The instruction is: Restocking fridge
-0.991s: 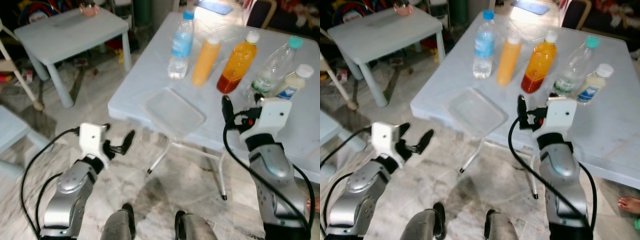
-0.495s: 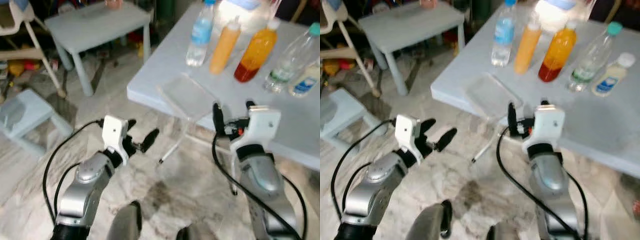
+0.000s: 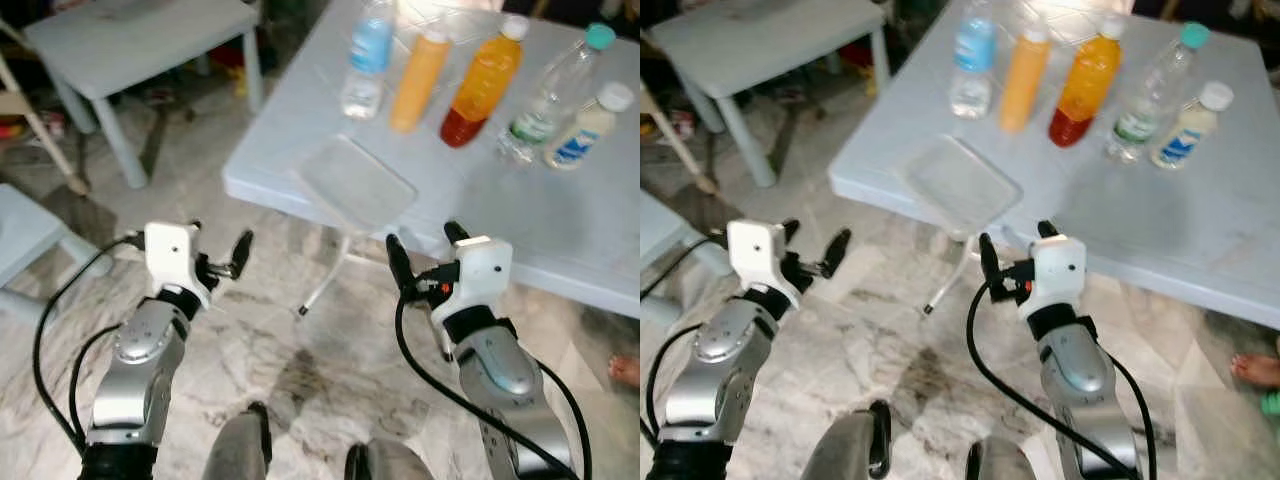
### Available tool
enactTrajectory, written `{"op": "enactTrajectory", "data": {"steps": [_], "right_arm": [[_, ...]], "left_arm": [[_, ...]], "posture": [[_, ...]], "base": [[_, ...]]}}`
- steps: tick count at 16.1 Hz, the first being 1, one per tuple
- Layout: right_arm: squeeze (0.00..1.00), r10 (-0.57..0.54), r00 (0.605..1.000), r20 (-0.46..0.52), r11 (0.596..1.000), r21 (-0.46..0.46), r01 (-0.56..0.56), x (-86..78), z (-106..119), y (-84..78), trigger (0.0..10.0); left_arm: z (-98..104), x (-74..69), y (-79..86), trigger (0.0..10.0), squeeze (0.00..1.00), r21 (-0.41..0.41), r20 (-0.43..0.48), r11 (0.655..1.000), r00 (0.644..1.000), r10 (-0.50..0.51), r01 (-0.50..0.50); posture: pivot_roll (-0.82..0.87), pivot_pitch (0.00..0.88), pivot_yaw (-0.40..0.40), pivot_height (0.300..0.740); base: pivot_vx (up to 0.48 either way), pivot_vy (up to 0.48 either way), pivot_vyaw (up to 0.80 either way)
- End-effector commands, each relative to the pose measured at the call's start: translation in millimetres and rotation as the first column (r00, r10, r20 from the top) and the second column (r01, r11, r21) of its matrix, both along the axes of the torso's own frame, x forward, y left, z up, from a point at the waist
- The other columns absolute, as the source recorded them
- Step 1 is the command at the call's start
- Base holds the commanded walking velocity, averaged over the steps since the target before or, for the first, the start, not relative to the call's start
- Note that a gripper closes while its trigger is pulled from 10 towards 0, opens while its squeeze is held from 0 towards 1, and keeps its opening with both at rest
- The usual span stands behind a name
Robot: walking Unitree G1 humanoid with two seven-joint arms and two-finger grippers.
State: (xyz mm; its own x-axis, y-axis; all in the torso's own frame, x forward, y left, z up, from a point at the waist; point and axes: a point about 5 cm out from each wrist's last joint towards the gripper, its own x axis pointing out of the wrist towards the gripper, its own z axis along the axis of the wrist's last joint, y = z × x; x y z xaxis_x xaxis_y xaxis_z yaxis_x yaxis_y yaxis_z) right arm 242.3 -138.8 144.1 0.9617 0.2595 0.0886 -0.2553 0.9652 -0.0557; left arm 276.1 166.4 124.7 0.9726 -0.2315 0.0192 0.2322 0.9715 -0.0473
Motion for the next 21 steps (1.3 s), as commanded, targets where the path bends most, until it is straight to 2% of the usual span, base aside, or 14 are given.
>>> {"op": "enactTrajectory", "data": {"steps": [1, 3, 5, 9, 10, 13, 15, 17, 19, 21], "right_arm": [[0.0, 0.107, 0.994, -0.024, 0.994, 0.004, -0.107, -1.3, -4, 8.9, 10.0], [0.0, 0.226, 0.974, -0.022, 0.974, -0.012, -0.226, -2.1, -4, 20.0, 10.0], [0.0, 0.25, 0.968, -0.02, 0.968, -0.02, -0.25, -2.5, -3, 22.5, 10.0], [0.0, 0.371, 0.925, -0.086, 0.929, 0.012, -0.371, -6.5, -11, 29.8, 10.0], [0.0, 0.452, 0.884, -0.117, 0.892, 0.042, -0.451, -8.4, -14, 36.4, 10.0], [0.0, 0.545, 0.825, -0.152, 0.838, 0.096, -0.537, -8.4, -17, 42.6, 10.0], [0.0, 0.558, 0.815, -0.158, 0.83, 0.089, -0.551, -1.2, -21, 45.4, 10.0], [0.0, 0.567, 0.806, -0.168, 0.823, 0.085, -0.562, 13.4, -27, 50.8, 10.0], [0.0, 0.559, 0.814, -0.161, 0.829, 0.099, -0.55, 43.3, -29, 61.9, 10.0], [0.0, 0.543, 0.827, -0.146, 0.84, 0.093, -0.535, 56.5, -27, 66.1, 10.0]], "left_arm": [[-2, 0.9, 7.1, 10.0, 0.0, 0.037, 0.018, 0.996, 0.996, 0.082, -0.082], [-3, 2.1, 17.1, 10.0, 0.0, 0.073, 0.035, 0.984, 0.986, 0.162, -0.164], [-2, 2.1, 22.5, 10.0, 0.0, 0.073, 0.04, 0.98, 0.982, 0.185, -0.187], [-4, 3.3, 24.4, 10.0, 0.0, 0.08, 0.051, 0.973, 0.976, 0.214, -0.217], [-4, 3.7, 20.7, 10.0, 0.0, 0.078, 0.053, 0.975, 0.977, 0.206, -0.209], [-3, 5.2, 21.5, 10.0, 0.0, 0.079, 0.061, 0.974, 0.976, 0.209, -0.214], [-4, 5.2, 22.8, 10.0, 0.0, 0.082, 0.061, 0.972, 0.975, 0.215, -0.22], [-5, 4.1, 20.8, 10.0, 0.0, 0.084, 0.059, 0.972, 0.975, 0.214, -0.219], [-5, 4.0, 17.6, 10.0, 0.0, 0.085, 0.055, 0.973, 0.976, 0.209, -0.213], [-5, 4.5, 17.5, 10.0, 0.0, 0.086, 0.056, 0.973, 0.976, 0.208, -0.212]], "posture": [[-0.01, 0.16, -0.034, 0.74], [-0.01, 0.158, -0.036, 0.74], [-0.01, 0.157, -0.041, 0.74], [-0.01, 0.152, -0.047, 0.74], [0.0, 0.147, -0.05, 0.74], [0.0, 0.146, -0.057, 0.74], [0.01, 0.149, -0.059, 0.74], [0.01, 0.154, -0.061, 0.74], [0.02, 0.16, -0.06, 0.74], [0.03, 0.162, -0.06, 0.74]], "base": [[0.0, 0.0, 0.0], [0.0, 0.0, 0.0], [0.0, 0.0, 0.0], [0.0, 0.0, 0.0], [0.0, 0.0, 0.0], [0.0, 0.0, 0.0], [0.0, 0.0, 0.0], [0.0, 0.0, 0.0], [0.0, 0.0, 0.0], [0.0, 0.0, 0.0]]}}
